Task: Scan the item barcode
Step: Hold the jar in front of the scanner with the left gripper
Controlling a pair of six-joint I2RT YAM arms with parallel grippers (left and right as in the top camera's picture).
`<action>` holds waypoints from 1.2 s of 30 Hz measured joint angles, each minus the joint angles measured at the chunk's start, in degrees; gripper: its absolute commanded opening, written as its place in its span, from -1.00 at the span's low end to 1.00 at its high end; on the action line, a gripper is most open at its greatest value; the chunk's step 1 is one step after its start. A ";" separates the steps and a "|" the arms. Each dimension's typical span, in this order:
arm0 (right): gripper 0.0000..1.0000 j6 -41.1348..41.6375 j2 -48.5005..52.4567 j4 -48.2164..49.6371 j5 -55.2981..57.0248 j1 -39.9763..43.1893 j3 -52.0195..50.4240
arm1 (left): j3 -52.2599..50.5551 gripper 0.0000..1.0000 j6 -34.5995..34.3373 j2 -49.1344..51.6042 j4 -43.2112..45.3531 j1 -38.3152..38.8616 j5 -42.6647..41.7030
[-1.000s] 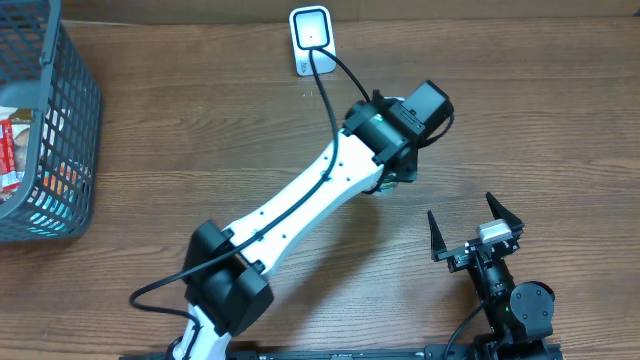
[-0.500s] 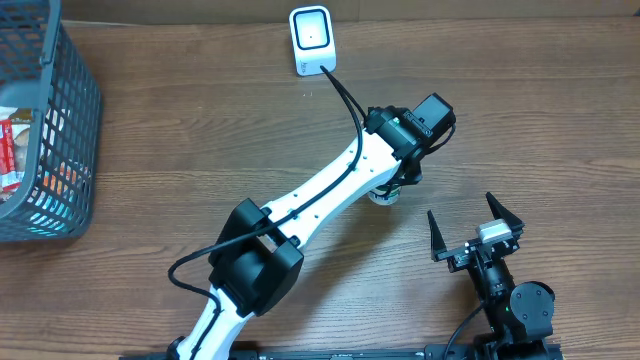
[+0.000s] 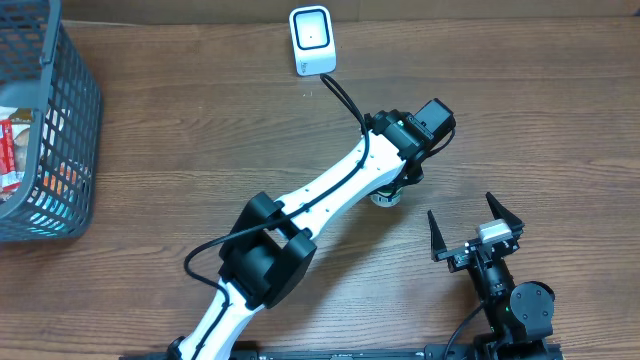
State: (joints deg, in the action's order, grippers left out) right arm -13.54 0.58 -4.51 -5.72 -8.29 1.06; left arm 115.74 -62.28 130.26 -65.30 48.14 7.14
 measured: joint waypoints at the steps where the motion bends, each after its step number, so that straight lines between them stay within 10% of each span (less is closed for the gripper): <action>1: 1.00 -0.02 0.00 0.00 0.00 0.00 0.00 | 0.00 -0.34 -0.07 0.63 0.02 0.00 -0.02; 11: 1.00 -0.02 0.00 -0.04 0.00 0.00 0.00 | 0.00 1.00 0.24 1.99 0.02 0.00 -0.22; 36: 1.00 0.00 0.00 -0.02 -0.02 0.00 0.00 | 0.76 1.00 17.94 1.99 -3.28 0.00 -1.64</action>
State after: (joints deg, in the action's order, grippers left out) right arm -13.54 0.58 -4.54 -5.74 -8.29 1.06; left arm 116.51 -44.34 132.25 -68.58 48.14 5.50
